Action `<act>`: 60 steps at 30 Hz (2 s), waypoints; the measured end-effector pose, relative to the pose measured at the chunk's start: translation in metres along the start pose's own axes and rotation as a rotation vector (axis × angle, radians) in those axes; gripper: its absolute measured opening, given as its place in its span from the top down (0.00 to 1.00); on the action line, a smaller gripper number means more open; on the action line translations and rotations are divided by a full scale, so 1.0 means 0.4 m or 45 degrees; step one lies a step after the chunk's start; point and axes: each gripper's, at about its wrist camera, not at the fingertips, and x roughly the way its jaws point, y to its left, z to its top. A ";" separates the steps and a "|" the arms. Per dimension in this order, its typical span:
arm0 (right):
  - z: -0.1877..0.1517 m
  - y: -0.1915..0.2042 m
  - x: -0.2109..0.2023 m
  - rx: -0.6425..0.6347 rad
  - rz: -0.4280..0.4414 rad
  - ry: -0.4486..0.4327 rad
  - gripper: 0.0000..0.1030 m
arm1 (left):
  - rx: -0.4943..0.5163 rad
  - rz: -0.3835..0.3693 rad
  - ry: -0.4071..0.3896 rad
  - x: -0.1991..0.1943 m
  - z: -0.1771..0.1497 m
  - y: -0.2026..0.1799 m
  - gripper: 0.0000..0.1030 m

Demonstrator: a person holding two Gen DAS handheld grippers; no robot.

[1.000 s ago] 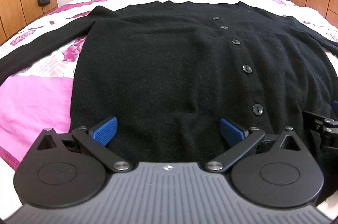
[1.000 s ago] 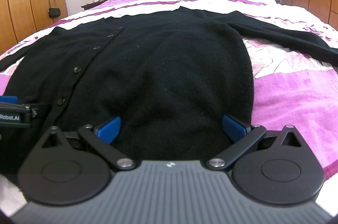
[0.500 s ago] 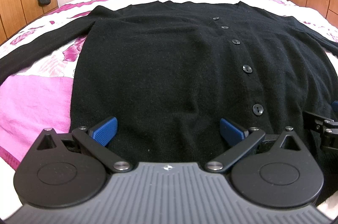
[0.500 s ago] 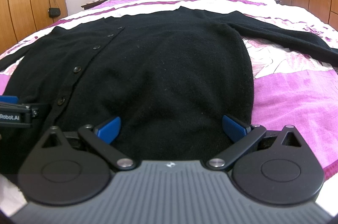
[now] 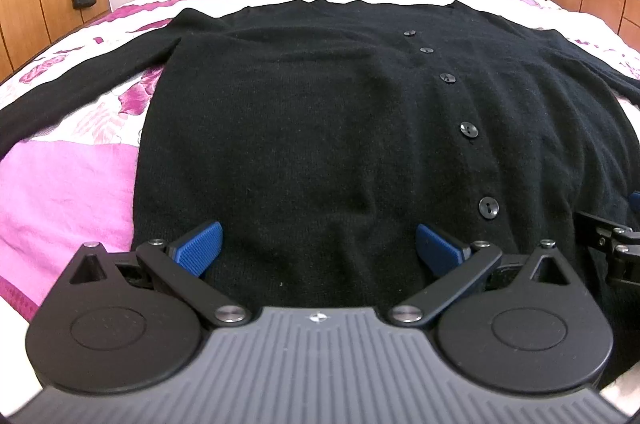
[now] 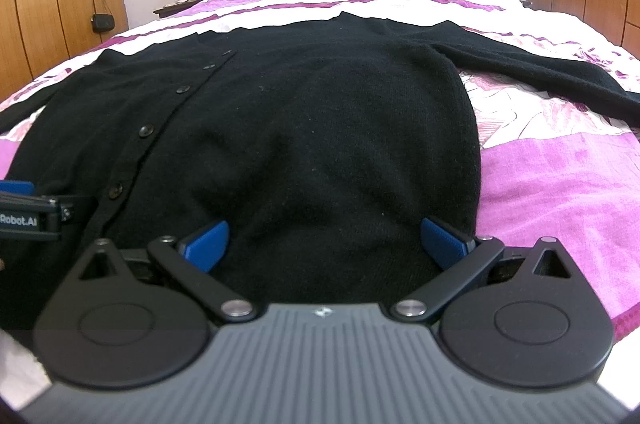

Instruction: Fold small clothes

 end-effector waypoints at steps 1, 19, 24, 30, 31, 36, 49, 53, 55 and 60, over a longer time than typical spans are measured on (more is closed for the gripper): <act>0.000 0.000 0.000 0.000 0.000 0.000 0.00 | -0.002 0.000 0.002 0.001 0.000 0.000 0.00; 0.028 -0.009 -0.011 0.014 0.019 0.057 0.00 | 0.083 0.000 0.019 -0.019 0.003 -0.016 0.00; 0.065 -0.055 -0.047 0.116 0.110 0.062 0.00 | 0.050 -0.067 0.001 -0.054 0.017 -0.004 0.00; 0.112 -0.126 -0.081 0.159 0.096 0.021 0.00 | 0.002 -0.067 -0.019 -0.080 0.066 0.005 0.00; 0.118 -0.142 -0.084 0.167 0.086 0.011 0.00 | -0.010 -0.071 -0.023 -0.082 0.077 0.007 0.00; 0.148 -0.237 -0.082 0.234 0.008 -0.026 0.00 | -0.034 -0.080 -0.021 -0.073 0.123 -0.001 0.00; 0.202 -0.516 -0.030 0.628 -0.162 -0.119 0.00 | -0.082 -0.079 0.061 0.046 0.225 -0.053 0.00; 0.210 -0.574 -0.010 0.733 -0.226 -0.168 0.00 | -0.092 -0.054 0.096 0.088 0.237 -0.058 0.00; 0.212 -0.600 0.012 0.774 -0.254 -0.173 0.00 | -0.106 -0.052 0.125 0.109 0.239 -0.056 0.00; 0.203 -0.640 0.062 0.828 -0.291 -0.157 0.00 | -0.065 -0.039 0.133 0.132 0.231 -0.064 0.00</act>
